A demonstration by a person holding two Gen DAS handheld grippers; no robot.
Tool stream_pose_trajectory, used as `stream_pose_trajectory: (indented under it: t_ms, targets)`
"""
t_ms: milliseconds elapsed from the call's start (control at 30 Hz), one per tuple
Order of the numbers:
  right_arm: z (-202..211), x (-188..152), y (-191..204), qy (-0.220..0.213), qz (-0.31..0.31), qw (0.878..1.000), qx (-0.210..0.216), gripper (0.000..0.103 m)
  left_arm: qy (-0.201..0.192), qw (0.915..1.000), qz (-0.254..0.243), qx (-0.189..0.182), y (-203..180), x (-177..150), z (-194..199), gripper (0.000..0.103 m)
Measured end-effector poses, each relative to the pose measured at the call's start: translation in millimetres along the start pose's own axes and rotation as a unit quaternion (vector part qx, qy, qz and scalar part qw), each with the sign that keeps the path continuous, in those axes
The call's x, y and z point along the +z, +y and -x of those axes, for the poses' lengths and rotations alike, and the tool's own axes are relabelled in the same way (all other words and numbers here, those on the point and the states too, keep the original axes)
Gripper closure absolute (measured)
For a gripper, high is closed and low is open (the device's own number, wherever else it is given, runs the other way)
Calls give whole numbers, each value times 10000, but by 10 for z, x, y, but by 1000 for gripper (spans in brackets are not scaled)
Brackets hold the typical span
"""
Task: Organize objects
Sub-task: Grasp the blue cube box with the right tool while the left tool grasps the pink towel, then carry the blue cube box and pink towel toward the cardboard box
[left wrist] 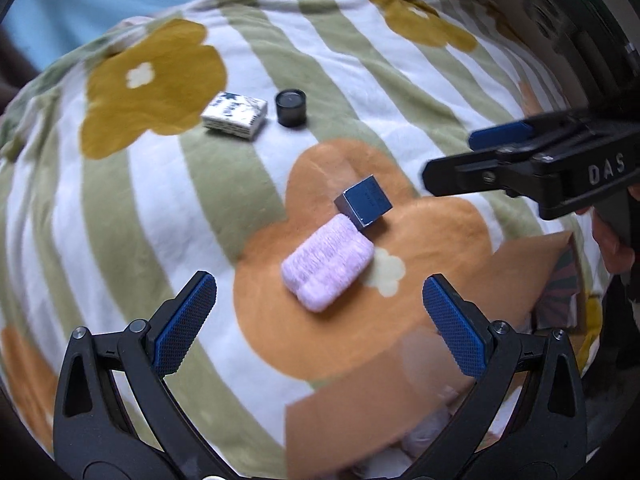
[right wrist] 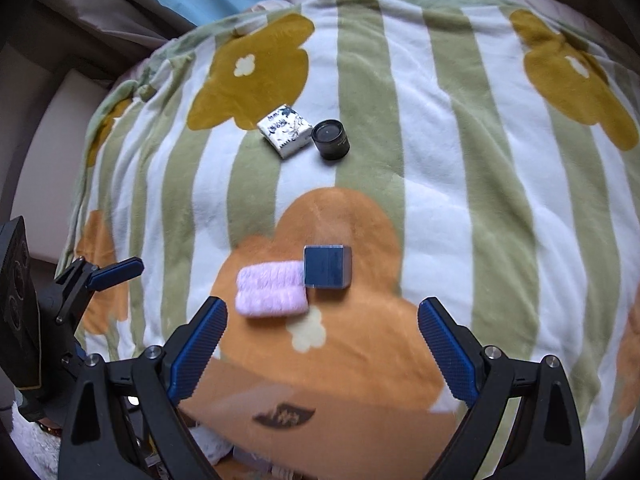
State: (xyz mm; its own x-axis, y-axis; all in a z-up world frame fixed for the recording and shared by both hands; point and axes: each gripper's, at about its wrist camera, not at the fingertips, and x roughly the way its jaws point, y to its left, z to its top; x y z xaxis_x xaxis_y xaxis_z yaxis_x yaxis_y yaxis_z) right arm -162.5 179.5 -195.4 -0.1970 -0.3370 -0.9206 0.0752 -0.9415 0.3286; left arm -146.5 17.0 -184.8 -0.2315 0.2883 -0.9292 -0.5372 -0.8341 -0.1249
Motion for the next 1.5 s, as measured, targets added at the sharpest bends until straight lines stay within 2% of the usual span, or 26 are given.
stream_pose_trajectory:
  t_ms: [267, 500, 567, 833, 1067, 1167, 1500]
  targets:
    - [-577, 224, -30, 368, -140, 9992, -48, 8, 238, 9977, -351, -521, 125, 95, -545, 5]
    - [-868, 269, 7, 626, -43, 9979, -145, 25, 412, 9948, -527, -770, 135, 98, -842, 13]
    - [-918, 276, 17, 686, -36, 9975, -190, 28, 445, 9941, -530, -833, 141, 93, -896, 14]
    - [-989, 260, 15, 820, -14, 9961, -326, 37, 568, 9915, -681, -951, 102, 35, -1036, 27]
    - [-1025, 231, -59, 899, -112, 9955, -278, 55, 552, 9893, -879, -1029, 45, -25, -1067, 50]
    - [-1010, 226, -98, 898, -118, 9954, -307, 64, 529, 9889, -927, -1030, 41, -40, -1059, 54]
    - [-913, 172, -177, 826, -134, 9961, -280, 64, 503, 9892, -932, -1009, 59, -42, -982, 58]
